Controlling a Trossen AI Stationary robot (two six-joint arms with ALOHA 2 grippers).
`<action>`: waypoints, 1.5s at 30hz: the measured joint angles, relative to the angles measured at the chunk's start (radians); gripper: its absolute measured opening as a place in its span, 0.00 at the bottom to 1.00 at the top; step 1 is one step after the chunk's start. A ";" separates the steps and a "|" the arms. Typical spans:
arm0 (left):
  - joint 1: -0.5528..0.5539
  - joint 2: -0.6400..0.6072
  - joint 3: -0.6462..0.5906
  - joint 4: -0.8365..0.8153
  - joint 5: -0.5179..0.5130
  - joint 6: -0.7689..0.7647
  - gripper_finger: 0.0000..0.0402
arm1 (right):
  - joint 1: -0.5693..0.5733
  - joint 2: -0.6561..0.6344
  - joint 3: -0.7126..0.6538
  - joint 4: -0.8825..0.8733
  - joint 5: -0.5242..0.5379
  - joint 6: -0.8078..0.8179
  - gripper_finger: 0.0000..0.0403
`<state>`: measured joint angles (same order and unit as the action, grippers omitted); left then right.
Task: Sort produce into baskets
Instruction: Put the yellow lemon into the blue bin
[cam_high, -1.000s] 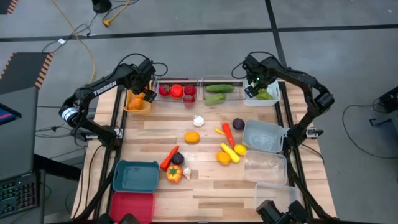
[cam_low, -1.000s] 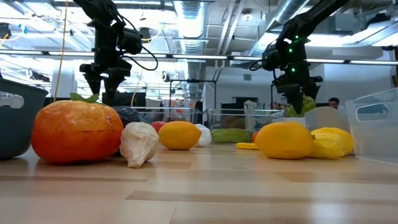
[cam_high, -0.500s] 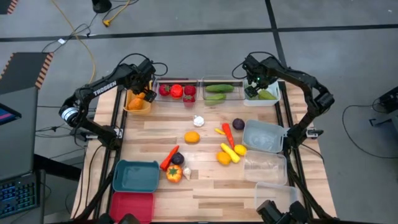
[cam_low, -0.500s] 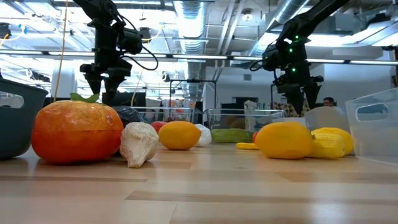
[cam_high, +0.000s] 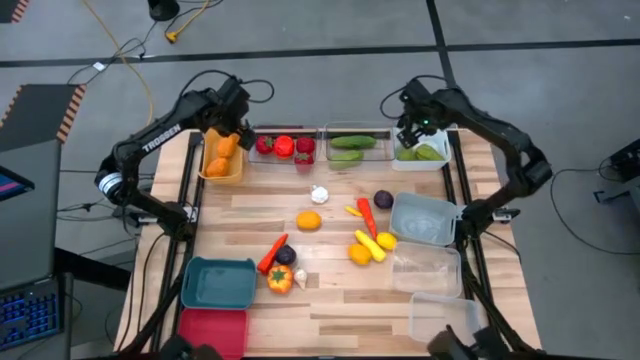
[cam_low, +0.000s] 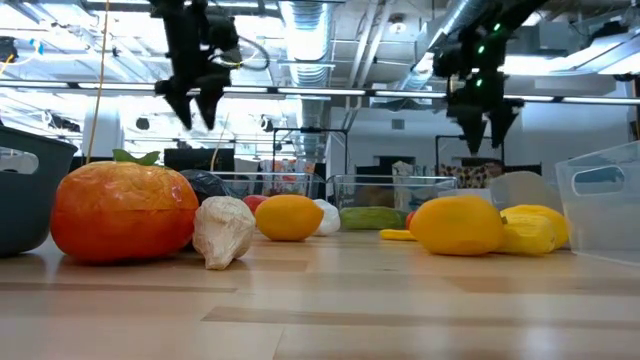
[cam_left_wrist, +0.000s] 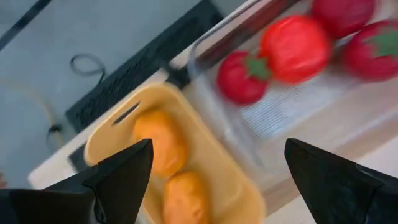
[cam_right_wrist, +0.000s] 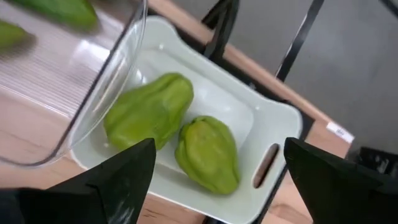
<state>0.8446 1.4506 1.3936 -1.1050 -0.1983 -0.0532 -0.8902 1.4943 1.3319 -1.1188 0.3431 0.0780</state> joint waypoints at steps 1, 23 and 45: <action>-0.014 0.000 0.015 0.001 0.012 0.000 0.88 | 0.000 -0.025 0.000 0.003 0.000 0.000 0.95; -0.686 0.009 0.023 0.233 0.055 -0.110 0.88 | 0.389 -0.429 -0.187 0.050 -0.008 0.139 0.95; -0.914 0.368 0.022 0.356 -0.101 -0.181 0.88 | 0.922 -0.448 -0.329 0.319 -0.006 0.187 0.95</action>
<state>-0.0689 1.8187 1.4158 -0.7490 -0.2994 -0.2339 0.0316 1.0463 1.0027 -0.8002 0.3367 0.2646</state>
